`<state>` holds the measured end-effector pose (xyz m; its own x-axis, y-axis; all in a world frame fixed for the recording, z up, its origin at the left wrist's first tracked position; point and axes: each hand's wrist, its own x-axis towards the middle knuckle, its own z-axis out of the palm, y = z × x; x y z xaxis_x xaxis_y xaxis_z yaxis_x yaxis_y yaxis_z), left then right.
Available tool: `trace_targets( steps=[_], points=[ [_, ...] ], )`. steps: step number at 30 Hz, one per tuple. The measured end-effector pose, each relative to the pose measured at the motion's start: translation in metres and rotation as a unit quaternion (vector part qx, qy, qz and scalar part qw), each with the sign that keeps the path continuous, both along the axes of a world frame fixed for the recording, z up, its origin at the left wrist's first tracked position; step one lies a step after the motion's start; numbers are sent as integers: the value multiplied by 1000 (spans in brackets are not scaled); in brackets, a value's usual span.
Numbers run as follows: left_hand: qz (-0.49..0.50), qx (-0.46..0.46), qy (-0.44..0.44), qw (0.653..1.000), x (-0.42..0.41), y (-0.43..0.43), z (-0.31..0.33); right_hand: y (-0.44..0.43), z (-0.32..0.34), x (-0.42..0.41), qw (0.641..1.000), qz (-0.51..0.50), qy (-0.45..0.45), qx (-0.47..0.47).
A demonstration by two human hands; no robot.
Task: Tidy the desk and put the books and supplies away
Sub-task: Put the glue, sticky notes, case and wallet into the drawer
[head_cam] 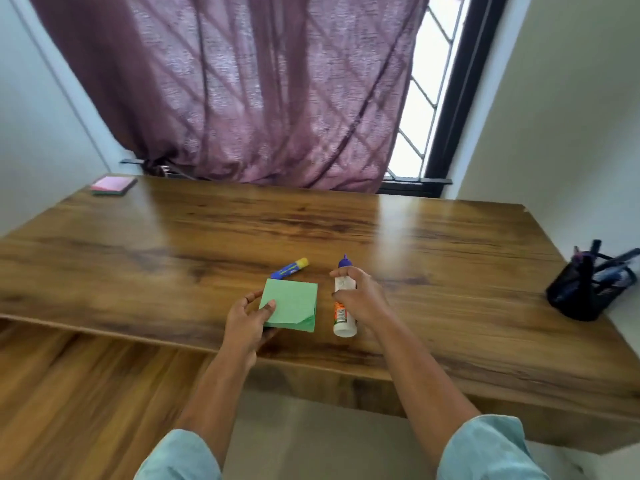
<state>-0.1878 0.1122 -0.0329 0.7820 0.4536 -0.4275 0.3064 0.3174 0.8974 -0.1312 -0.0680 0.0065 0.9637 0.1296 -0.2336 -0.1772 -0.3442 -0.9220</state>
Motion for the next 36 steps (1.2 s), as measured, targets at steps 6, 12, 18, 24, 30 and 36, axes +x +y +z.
trace_targets(
  steps=[6,12,18,24,30,36],
  points=[
    [32,2,-29,999,-84,83,-6,90,-10,-64,999,36,-1,28],
    [70,19,23,997,-178,183,-21,182,-22,-144,997,69,6,23],
    [18,-10,118,993,-224,212,-43,230,-31,-190,994,109,9,-17],
    [-31,-18,185,982,-241,219,-67,240,-49,-204,988,136,6,-75],
    [-91,35,228,969,-245,221,-71,242,-62,-206,980,154,-10,-126],
    [-151,116,268,945,-242,218,-79,244,-70,-211,976,160,-13,-146]
  ],
)
